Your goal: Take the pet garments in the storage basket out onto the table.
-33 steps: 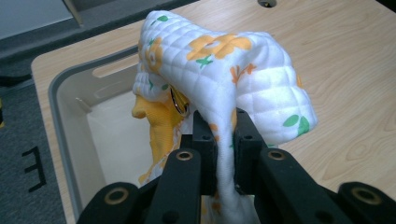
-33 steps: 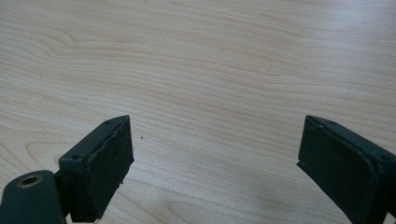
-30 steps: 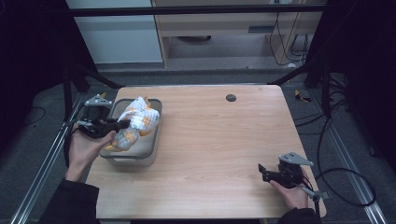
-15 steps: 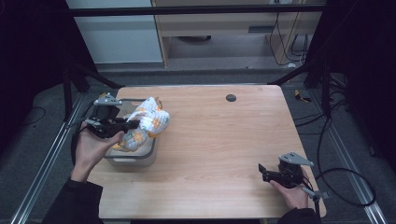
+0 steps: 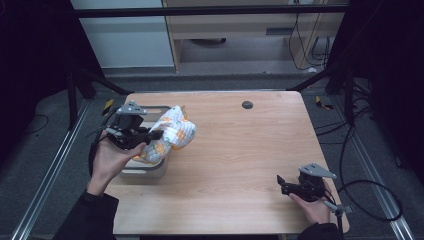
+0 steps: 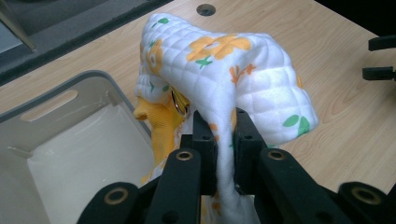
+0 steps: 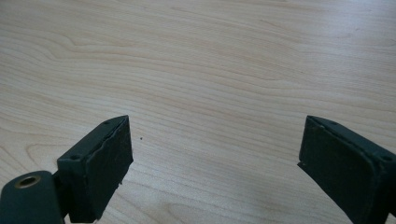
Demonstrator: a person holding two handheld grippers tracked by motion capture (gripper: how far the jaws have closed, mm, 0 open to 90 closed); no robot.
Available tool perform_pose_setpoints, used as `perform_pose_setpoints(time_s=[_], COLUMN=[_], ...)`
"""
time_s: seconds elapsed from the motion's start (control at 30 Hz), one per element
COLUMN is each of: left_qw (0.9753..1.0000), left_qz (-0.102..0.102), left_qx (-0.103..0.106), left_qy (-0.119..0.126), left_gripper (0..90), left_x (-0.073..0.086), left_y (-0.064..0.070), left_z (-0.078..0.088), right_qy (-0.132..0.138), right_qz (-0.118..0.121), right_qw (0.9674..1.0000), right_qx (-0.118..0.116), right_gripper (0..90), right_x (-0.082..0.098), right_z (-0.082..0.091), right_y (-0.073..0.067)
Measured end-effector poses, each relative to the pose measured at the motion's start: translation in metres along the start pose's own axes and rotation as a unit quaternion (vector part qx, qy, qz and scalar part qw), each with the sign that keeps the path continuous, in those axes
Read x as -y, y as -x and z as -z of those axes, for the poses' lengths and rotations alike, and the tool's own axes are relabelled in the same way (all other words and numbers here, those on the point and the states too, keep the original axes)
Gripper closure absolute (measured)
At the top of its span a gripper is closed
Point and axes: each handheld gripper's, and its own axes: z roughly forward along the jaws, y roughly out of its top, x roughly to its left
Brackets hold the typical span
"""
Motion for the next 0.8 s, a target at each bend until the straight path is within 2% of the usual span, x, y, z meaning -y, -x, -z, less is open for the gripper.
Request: perform_pose_setpoints(time_s=[0.33,0.8], left_qw=[0.9996,0.9982], left_qz=[-0.019,-0.039], left_qx=[0.015,0.037], left_qy=[-0.015,-0.024], left_gripper=[82.5,82.5], left_x=[-0.005,-0.012], left_y=[0.013,0.033], left_z=[-0.013,-0.037], right_qy=[0.001,0.003], right_qz=[0.001,0.001], right_qw=[1.0000,1.0000], right_qx=[0.001,0.004], right_gripper=[9.7,9.6], right_x=[0.000,0.000], right_z=[0.000,0.001], right_y=[0.000,0.001])
